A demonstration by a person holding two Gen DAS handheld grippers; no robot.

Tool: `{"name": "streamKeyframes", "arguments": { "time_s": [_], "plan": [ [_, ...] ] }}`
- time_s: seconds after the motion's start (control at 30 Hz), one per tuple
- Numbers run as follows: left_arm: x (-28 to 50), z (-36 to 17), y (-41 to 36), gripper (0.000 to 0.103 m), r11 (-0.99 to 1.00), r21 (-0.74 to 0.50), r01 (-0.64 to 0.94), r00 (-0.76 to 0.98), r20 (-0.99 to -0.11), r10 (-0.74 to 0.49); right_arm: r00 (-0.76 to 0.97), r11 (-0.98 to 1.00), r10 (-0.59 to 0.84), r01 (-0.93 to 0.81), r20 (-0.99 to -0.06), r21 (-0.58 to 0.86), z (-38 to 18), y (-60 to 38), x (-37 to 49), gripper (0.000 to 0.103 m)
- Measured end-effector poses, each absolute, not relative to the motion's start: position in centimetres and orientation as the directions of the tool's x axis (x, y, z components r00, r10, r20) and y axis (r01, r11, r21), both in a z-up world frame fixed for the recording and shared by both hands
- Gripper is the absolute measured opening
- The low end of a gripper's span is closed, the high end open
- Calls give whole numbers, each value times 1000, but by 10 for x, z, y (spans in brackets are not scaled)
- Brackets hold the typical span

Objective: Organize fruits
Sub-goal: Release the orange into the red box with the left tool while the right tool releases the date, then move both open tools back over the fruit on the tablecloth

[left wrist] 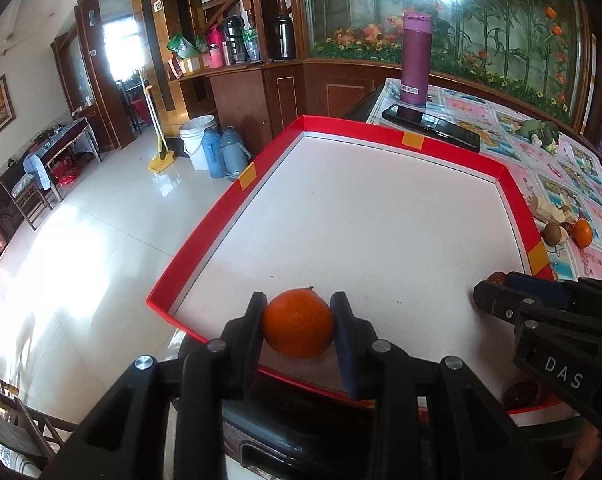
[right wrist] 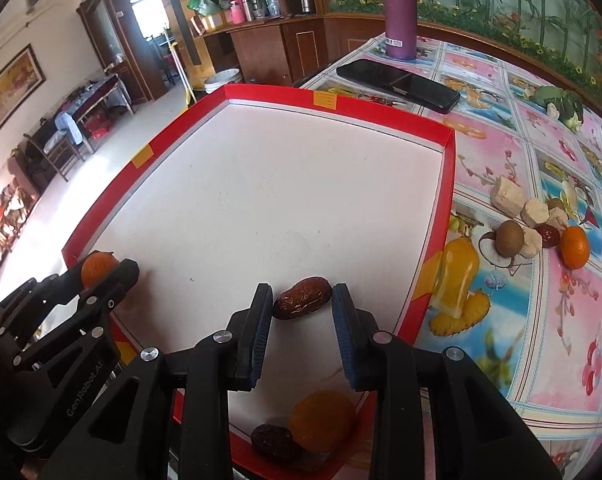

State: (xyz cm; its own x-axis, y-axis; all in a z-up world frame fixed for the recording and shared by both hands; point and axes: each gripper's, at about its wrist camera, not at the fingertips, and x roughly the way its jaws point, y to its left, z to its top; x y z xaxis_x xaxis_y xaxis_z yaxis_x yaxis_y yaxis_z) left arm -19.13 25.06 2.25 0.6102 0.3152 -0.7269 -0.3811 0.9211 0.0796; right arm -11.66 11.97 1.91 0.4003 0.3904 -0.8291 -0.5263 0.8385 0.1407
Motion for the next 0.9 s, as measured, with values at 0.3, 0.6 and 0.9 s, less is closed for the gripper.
{"name": "streamKeyframes", "arguments": {
  "time_s": [0.3,0.6,0.9],
  "plan": [
    [-194,26,249,55,914,109,-392,607,-716,346,407,819,440,-548,-801,171,29,111,-120,35],
    [-197,43,243,74,903,133,-408,631,-674,385,499,822,509,-522,-701,226,60,76,-117,36],
    [-191,54,212,90,919,170,-355,659,-652,375,564,867,487,-407,-667,289,65,3,-97,37]
  ]
}}
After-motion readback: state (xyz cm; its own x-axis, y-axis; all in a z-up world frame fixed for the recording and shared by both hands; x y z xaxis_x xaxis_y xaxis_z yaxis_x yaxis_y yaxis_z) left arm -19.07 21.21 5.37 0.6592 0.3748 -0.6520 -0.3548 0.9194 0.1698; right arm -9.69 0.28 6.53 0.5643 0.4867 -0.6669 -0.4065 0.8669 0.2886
